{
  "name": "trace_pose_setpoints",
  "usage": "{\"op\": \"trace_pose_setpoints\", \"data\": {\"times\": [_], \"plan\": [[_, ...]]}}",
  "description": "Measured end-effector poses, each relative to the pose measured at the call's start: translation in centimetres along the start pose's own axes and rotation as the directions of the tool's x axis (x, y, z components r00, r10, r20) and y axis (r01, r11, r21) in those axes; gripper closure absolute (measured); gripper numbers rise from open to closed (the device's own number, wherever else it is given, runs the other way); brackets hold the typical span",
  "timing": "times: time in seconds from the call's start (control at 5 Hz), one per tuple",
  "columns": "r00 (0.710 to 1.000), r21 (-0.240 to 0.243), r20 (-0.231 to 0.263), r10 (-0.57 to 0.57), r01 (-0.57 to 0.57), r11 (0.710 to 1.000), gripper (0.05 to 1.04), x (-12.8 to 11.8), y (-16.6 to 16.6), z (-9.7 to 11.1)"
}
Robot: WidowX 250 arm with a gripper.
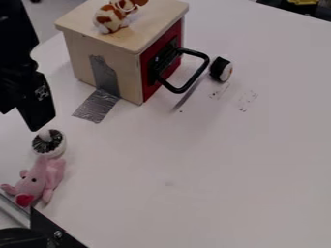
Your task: Open the drawer
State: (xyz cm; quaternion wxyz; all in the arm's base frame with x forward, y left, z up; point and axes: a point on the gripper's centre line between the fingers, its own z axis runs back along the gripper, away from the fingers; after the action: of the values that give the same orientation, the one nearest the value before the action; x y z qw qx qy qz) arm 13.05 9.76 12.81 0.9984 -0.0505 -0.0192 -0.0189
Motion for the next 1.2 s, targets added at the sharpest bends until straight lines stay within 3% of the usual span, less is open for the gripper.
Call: {"op": "trace_pose_setpoints", "data": {"times": [0.2,0.4,0.6,0.8,1.0,1.2], "plan": [[1.0,-0.01,-0.011,-0.006,0.006,1.0,0.083,-0.1,-0.2,-0.3],[0.999,-0.067,-0.046,-0.022,0.019,0.998,0.083,3.4,-2.6,-2.3],[0.997,-0.035,-0.05,-0.055,0.054,0.998,0.083,7.2,-4.8,-3.6],[0.986,-0.064,-0.073,-0.152,0.147,0.987,0.083,11.4,-7.3,-5.4],[0.981,-0.061,-0.051,-0.186,0.183,0.981,0.083,15.5,-9.1,-6.6],[0.98,0.005,-0.034,-0.195,0.196,0.981,0.083,19.4,-9.9,-7.0]]}}
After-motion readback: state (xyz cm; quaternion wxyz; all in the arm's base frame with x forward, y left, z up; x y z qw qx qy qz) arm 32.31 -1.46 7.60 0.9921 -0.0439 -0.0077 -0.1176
